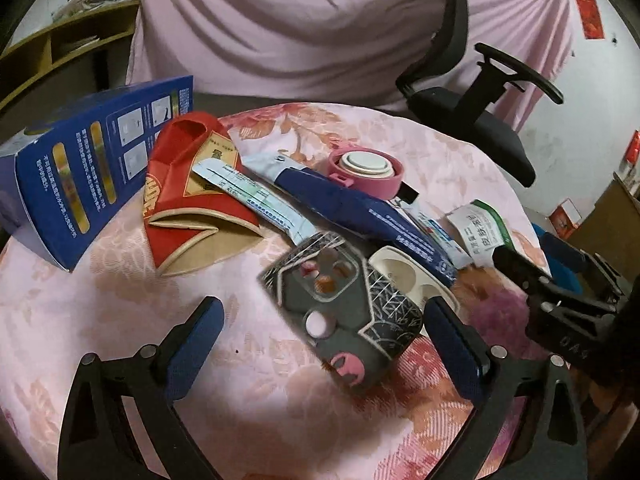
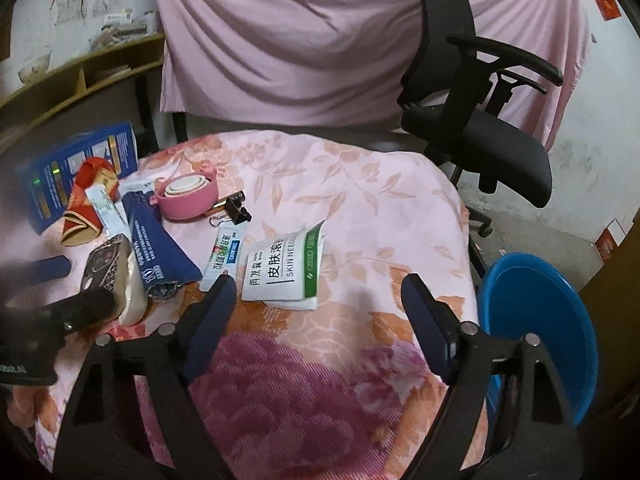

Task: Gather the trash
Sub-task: 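Grasp white 'SKIN NEEDLE' packet with right gripper while left gripper approaches items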

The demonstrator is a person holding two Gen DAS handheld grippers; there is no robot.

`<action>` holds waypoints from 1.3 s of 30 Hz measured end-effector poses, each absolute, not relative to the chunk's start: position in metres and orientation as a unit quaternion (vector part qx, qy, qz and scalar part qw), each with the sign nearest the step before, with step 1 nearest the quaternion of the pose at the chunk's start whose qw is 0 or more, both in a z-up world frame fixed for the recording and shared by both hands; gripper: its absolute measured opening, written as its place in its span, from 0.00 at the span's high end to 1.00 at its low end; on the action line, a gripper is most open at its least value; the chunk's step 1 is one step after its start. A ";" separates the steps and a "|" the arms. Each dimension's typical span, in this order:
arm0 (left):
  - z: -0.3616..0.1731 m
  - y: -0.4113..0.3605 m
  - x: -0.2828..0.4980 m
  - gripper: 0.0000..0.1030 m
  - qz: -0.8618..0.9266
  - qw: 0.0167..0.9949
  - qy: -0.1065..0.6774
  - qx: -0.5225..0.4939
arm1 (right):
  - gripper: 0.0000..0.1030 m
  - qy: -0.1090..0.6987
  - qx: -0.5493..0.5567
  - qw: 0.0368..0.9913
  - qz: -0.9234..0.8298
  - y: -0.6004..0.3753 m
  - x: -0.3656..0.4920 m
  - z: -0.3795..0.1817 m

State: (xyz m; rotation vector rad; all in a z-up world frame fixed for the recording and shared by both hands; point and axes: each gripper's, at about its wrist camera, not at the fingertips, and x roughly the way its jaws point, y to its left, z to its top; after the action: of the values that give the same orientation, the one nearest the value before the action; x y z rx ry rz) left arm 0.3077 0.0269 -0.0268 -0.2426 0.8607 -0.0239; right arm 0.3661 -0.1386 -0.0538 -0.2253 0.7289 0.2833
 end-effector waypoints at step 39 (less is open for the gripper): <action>-0.024 0.062 0.263 0.36 -0.005 0.904 0.393 -0.168 | 0.32 0.383 -0.120 0.901 0.164 -0.124 0.389 -0.067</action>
State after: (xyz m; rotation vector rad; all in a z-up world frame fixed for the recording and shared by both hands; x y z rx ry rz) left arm 0.2633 0.0625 -0.0235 -0.3467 0.8124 -0.0107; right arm 0.3892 -0.1239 -0.0670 -0.2477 0.7933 0.3402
